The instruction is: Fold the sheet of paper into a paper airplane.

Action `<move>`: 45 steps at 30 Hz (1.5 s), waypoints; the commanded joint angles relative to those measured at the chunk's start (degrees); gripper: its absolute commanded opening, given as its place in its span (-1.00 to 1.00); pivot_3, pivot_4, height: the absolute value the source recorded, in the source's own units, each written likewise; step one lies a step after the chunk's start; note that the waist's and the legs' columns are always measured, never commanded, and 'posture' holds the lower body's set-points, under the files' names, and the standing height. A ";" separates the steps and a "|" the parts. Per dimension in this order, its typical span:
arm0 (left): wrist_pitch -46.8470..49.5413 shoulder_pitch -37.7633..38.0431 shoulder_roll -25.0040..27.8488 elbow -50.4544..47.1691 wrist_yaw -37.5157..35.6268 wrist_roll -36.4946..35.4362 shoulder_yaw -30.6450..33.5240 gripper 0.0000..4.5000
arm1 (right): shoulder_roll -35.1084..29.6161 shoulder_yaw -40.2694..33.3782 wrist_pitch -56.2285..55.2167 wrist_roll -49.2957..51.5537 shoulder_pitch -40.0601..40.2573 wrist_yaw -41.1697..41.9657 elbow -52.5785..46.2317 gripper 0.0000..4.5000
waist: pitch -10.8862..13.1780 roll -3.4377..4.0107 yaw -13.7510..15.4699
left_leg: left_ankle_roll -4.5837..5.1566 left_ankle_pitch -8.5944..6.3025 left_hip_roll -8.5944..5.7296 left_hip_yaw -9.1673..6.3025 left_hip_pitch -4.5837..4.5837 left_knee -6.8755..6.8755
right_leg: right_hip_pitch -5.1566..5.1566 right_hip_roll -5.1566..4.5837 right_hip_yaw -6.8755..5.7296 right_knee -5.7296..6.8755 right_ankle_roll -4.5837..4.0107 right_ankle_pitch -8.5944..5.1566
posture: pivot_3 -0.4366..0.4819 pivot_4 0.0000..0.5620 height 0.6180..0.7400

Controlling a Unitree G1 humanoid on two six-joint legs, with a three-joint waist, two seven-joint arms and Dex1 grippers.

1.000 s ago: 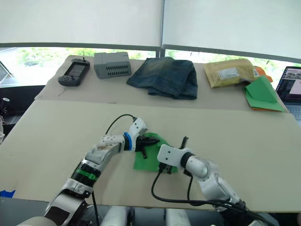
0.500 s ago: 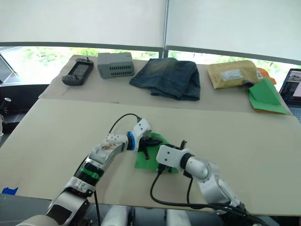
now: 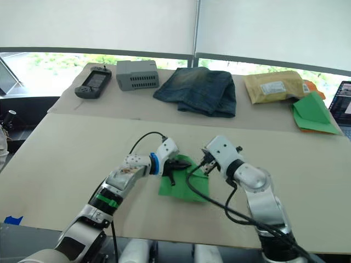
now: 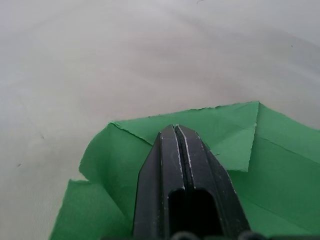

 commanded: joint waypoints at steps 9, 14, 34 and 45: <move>3.63 1.89 -0.70 2.75 0.76 1.88 -2.97 -1.00 | 6.46 0.85 6.25 7.44 2.36 -4.60 2.26 -0.99 | -0.01 0.02 -0.05 | 0.00 0.00 -0.01 -0.03 0.00 -0.01 | 0.01 0.00 -0.01 -0.01 0.11 0.02 | -0.05 -0.47 0.90; 5.03 1.55 -0.84 3.32 1.20 2.16 -3.20 -1.00 | 5.69 0.07 4.35 8.09 6.62 -6.18 3.71 -0.99 | -0.16 0.07 -0.04 | 0.00 0.00 -0.05 -0.09 0.01 0.01 | 0.11 -0.01 0.02 -0.06 0.16 -0.02 | -0.05 -0.47 0.90; 5.19 2.42 -0.78 2.50 -0.40 2.45 -4.73 -1.00 | 5.58 -7.59 -0.11 16.65 19.03 -9.85 -11.06 -0.99 | -0.88 0.09 -0.15 | -0.01 -0.01 -0.04 -0.19 -0.01 -0.07 | 0.06 -0.01 -0.01 -0.13 -0.01 -0.23 | -0.05 -0.47 0.90; 4.36 1.93 0.11 2.18 -0.22 2.71 -3.94 -1.00 | 6.88 1.86 2.08 13.92 12.48 -14.13 -4.85 -0.99 | -0.88 0.13 -0.11 | 0.01 -0.02 -0.05 -0.23 -0.12 -0.16 | -0.01 0.00 -0.03 -0.14 -0.03 -0.27 | -0.05 -0.47 0.90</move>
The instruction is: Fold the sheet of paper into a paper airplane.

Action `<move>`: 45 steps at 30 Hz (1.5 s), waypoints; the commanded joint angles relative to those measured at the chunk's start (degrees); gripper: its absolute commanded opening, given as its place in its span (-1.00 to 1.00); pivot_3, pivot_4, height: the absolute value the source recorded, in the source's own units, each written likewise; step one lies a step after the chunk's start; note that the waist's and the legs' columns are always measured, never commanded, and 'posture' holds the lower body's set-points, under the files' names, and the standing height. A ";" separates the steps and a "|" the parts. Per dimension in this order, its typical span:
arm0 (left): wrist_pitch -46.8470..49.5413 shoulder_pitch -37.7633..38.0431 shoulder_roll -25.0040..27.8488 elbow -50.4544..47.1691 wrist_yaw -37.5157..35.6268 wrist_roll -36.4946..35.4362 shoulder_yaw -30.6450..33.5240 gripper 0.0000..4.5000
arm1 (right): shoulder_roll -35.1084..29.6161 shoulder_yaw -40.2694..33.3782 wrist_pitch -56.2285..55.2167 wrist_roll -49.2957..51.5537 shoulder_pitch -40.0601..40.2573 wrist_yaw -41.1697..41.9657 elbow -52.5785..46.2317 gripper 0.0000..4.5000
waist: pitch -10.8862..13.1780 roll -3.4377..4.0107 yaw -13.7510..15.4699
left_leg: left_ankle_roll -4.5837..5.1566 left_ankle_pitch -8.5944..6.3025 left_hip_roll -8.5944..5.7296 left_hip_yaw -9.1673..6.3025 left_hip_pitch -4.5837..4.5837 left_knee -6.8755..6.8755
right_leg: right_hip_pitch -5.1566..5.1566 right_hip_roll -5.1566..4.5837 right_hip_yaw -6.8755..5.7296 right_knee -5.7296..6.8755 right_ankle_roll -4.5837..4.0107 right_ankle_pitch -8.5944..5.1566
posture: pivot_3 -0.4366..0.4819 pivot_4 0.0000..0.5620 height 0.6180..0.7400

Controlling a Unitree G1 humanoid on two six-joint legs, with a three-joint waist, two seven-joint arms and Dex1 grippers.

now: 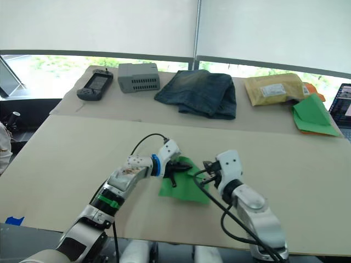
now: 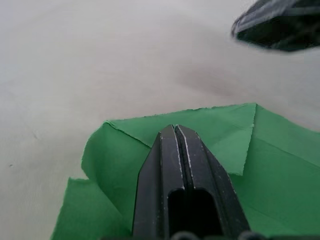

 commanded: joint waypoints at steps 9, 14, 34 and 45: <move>6.41 -3.83 -1.51 -2.50 0.70 0.27 -1.57 -1.00 | -0.24 5.29 2.49 -1.21 2.10 -2.59 2.70 -0.99 | 0.01 0.00 -0.20 | 0.00 0.00 0.00 -0.09 -0.08 0.08 | -0.04 0.03 0.00 0.00 0.01 0.00 | -0.05 -0.47 0.90; 4.72 -6.95 -4.66 2.81 3.42 1.79 -2.12 -1.00 | -0.64 5.76 2.34 -1.06 2.88 -2.27 2.53 -0.99 | 0.02 -0.01 -0.49 | 0.00 0.00 -0.01 -0.10 -0.18 0.06 | -0.10 0.05 0.00 -0.02 0.09 0.04 | -0.05 -0.47 0.90; -5.02 -9.75 -5.93 15.31 11.28 7.28 -1.03 -1.00 | -0.67 6.28 3.25 -0.94 3.47 -3.43 1.92 -0.99 | 0.03 -0.05 -1.21 | 0.02 0.00 -0.02 -0.23 -0.15 0.11 | -0.02 0.06 -0.01 -0.03 0.05 -0.01 | -0.05 -0.47 0.90; -5.04 -9.13 -3.37 15.01 13.24 6.52 3.13 -1.00 | -1.06 6.82 2.80 -0.79 2.55 -2.41 3.06 -0.99 | 0.03 -0.04 -1.96 | 0.03 0.00 0.01 -0.26 -0.03 0.01 | -0.02 0.13 0.00 0.04 0.24 0.13 | -0.05 -0.47 0.90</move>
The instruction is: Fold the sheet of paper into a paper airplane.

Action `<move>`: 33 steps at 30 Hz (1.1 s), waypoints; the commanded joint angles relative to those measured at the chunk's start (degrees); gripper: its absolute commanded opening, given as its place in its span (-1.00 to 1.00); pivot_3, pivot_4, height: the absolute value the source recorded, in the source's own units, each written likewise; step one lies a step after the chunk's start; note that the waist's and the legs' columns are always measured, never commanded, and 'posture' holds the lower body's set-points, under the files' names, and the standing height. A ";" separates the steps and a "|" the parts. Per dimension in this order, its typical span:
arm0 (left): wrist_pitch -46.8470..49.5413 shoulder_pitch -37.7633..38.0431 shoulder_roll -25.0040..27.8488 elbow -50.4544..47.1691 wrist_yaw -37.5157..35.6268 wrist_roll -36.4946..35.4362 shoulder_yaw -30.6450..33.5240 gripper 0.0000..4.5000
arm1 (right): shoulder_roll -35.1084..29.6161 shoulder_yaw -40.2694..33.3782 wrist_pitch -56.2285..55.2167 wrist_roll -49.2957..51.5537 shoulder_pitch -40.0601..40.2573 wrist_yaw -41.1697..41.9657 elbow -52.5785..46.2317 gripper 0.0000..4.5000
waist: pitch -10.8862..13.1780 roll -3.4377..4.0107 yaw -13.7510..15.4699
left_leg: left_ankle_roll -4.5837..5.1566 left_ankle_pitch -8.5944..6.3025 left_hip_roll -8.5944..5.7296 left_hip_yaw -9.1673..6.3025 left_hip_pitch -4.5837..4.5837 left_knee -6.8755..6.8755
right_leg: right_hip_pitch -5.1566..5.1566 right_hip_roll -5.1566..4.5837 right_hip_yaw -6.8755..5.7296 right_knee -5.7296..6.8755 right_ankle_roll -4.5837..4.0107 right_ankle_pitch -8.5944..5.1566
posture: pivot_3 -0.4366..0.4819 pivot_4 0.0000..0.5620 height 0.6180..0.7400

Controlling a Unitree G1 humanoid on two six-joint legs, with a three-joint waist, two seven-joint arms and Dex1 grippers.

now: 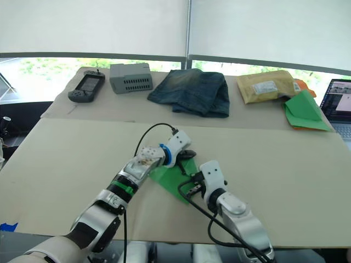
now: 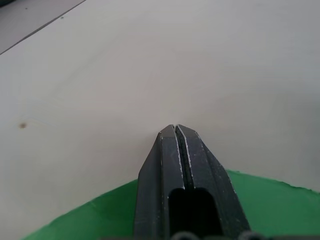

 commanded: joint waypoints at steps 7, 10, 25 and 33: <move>5.70 2.67 6.78 -5.21 0.18 -0.35 5.05 -1.00 | -2.33 1.50 0.57 -0.01 -0.30 2.81 3.39 -0.99 | 0.00 0.00 -0.68 | 0.00 0.00 0.02 -0.01 0.02 -0.05 | -0.02 0.01 0.00 0.02 0.02 0.01 | -0.05 -0.47 0.90; 7.38 4.52 9.26 -8.10 -1.32 -1.14 6.08 -1.00 | -3.48 2.34 -0.95 0.04 -1.41 4.80 4.47 -0.99 | 0.00 0.00 -1.09 | 0.00 0.00 0.02 -0.01 0.03 -0.07 | -0.02 0.01 0.00 0.02 0.05 0.03 | -0.05 -0.47 0.90; 22.39 11.03 18.34 -25.41 -11.24 -21.54 20.76 -1.00 | -12.57 4.27 -10.46 -1.04 -7.81 15.84 11.89 -0.99 | 0.32 -0.08 -1.08 | 0.00 0.00 0.07 -0.01 0.14 -0.21 | -0.04 0.08 0.00 0.13 -0.07 -0.03 | -0.05 -0.47 0.90; 21.69 10.40 17.14 -25.96 -11.03 -22.83 19.29 -1.00 | -10.83 7.89 -12.00 -3.23 -10.38 15.69 14.63 -0.99 | 0.41 -0.23 -1.29 | 0.00 0.00 0.05 0.02 0.14 -0.20 | -0.04 0.04 0.01 0.14 -0.07 -0.01 | -0.05 -0.47 0.90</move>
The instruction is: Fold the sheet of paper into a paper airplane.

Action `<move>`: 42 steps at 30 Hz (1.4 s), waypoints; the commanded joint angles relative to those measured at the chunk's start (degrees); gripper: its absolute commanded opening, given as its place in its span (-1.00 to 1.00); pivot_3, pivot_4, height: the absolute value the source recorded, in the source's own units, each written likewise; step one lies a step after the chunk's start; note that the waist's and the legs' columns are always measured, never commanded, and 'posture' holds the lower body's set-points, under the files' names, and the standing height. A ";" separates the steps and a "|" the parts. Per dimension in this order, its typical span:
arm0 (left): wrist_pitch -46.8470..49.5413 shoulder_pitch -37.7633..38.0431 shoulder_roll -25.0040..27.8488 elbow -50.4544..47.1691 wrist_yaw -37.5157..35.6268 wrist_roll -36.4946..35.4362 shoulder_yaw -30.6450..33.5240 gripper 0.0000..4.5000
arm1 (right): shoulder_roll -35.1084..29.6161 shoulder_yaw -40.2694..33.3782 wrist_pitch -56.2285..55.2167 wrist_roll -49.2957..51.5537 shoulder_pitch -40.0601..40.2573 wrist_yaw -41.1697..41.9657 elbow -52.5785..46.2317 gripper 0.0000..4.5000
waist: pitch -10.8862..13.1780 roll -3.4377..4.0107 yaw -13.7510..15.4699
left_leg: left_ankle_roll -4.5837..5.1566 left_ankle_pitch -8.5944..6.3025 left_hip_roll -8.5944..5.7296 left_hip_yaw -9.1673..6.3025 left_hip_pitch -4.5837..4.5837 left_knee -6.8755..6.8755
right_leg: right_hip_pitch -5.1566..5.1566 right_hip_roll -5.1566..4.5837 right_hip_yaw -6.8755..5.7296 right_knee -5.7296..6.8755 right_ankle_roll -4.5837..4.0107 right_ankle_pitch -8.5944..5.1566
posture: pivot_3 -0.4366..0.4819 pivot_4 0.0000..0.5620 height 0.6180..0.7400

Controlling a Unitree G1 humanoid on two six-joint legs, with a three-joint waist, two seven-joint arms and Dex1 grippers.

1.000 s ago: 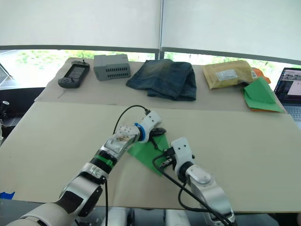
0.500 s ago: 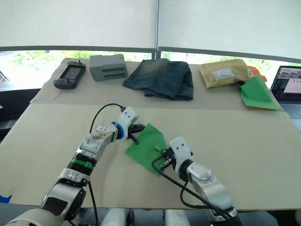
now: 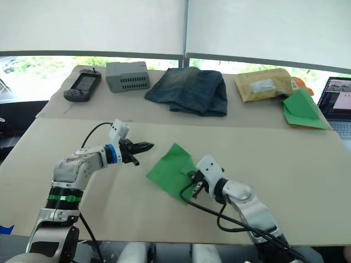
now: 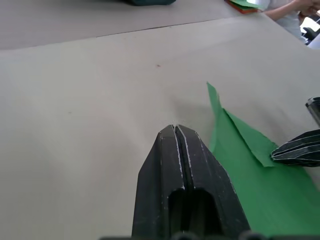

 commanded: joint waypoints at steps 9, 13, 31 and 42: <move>-1.83 -6.27 -1.97 4.87 -1.39 -0.53 -4.04 -0.89 | 1.27 2.81 2.70 -3.14 0.20 -1.02 3.21 -1.00 | 0.01 -0.01 -0.20 | 0.00 0.00 0.03 -0.04 0.14 0.00 | 0.02 0.12 0.02 0.07 -0.11 0.06 | -0.05 -0.47 0.90; -1.85 -8.05 -2.17 6.58 -1.46 -0.47 -4.07 -0.35 | 1.36 2.56 2.95 -3.07 1.12 -1.63 2.78 -1.00 | 0.01 -0.01 -0.18 | 0.00 0.00 0.02 -0.04 0.12 0.00 | 0.00 0.12 0.03 0.06 -0.10 0.06 | -0.05 -0.47 0.90; -5.16 -10.15 -5.86 11.20 -2.63 3.64 -9.68 -0.84 | 1.94 2.00 3.25 -3.78 0.77 -3.27 2.62 -1.00 | 0.01 -0.01 -0.15 | 0.00 0.00 0.01 -0.04 0.10 -0.01 | 0.00 0.14 0.05 0.05 -0.09 0.06 | -0.05 -0.47 0.90; -18.72 -4.96 -2.37 4.08 -8.06 8.91 -15.86 -0.99 | 2.37 2.03 3.20 -4.12 0.70 -3.35 2.99 -1.00 | 0.01 -0.01 -0.11 | 0.00 0.00 0.02 -0.03 0.10 -0.01 | 0.01 0.12 0.08 0.04 -0.11 0.06 | -0.05 -0.47 0.90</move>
